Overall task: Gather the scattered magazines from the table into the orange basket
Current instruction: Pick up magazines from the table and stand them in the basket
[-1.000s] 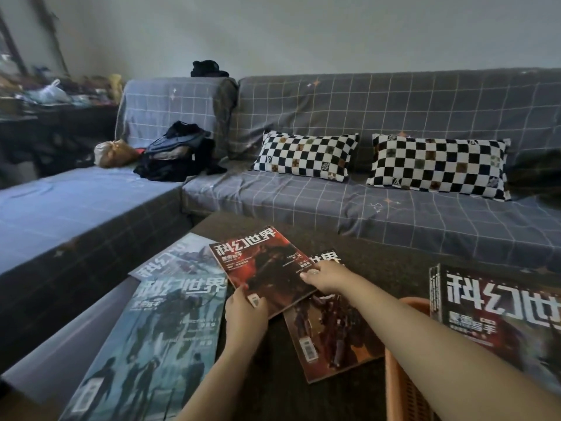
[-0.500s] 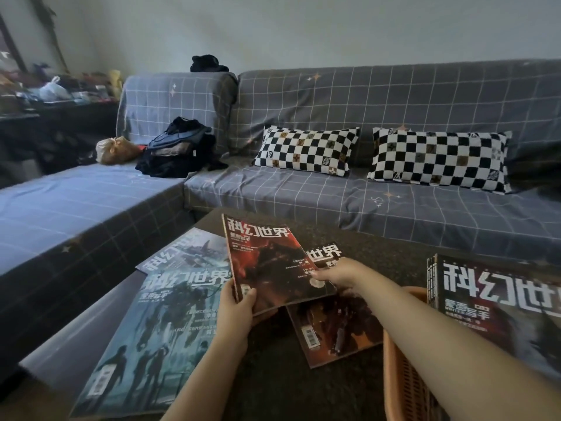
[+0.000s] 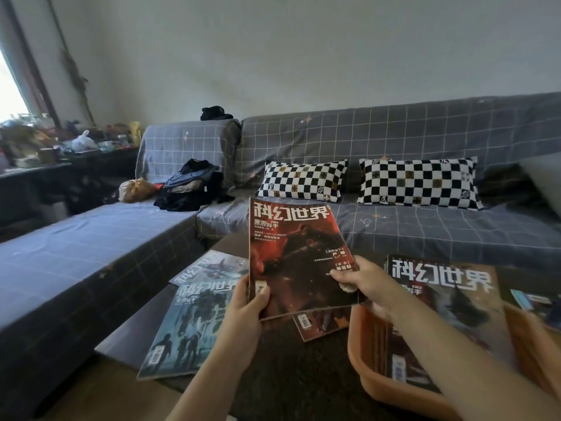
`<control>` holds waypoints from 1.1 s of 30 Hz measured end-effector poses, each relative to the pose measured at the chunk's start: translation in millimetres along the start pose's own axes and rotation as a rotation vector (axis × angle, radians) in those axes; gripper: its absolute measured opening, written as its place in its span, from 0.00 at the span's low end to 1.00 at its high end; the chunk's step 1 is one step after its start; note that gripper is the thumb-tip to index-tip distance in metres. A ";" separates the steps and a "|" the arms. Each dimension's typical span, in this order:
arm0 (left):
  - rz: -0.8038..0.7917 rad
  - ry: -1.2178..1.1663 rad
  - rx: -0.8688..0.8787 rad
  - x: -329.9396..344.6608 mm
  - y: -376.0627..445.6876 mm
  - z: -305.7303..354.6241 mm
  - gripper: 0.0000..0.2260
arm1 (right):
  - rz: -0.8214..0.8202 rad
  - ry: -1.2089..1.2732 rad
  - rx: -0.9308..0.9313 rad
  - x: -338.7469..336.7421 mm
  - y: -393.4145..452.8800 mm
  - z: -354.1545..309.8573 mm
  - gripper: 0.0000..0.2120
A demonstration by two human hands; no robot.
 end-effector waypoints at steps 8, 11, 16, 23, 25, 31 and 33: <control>-0.153 0.118 -0.017 82.0 -36.2 -21.0 0.12 | 0.185 0.067 -0.077 -81.6 -77.9 -9.4 0.13; -0.210 0.157 -0.088 110.7 -36.9 -41.6 0.12 | 0.253 0.055 -0.072 -114.7 -98.9 -1.0 0.13; -0.239 0.291 -0.156 149.5 -29.4 -84.4 0.13 | 0.439 -0.045 -0.120 -163.8 -128.6 19.8 0.17; -0.137 0.787 -0.119 170.3 -15.8 -126.0 0.08 | 0.530 -0.292 -0.039 -196.7 -135.7 64.5 0.12; -0.100 0.964 -0.012 175.0 -11.6 -120.6 0.04 | 0.519 -0.390 -0.021 -197.1 -132.4 64.6 0.11; 0.027 1.304 0.152 173.7 -8.0 -116.1 0.16 | 0.546 -0.570 -0.053 -194.9 -126.9 63.7 0.14; 0.010 1.318 0.142 172.6 -5.3 -121.4 0.16 | 0.522 -0.539 0.018 -195.9 -126.8 74.0 0.23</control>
Point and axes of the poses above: each hand's wrist, its own y-axis towards the middle knuckle, its own x-axis out of the palm, z = x × y, the point moved 7 cm from there along y, towards the middle knuckle, and after that the axes turned 9 degrees about -x, right-handed, at the moved point
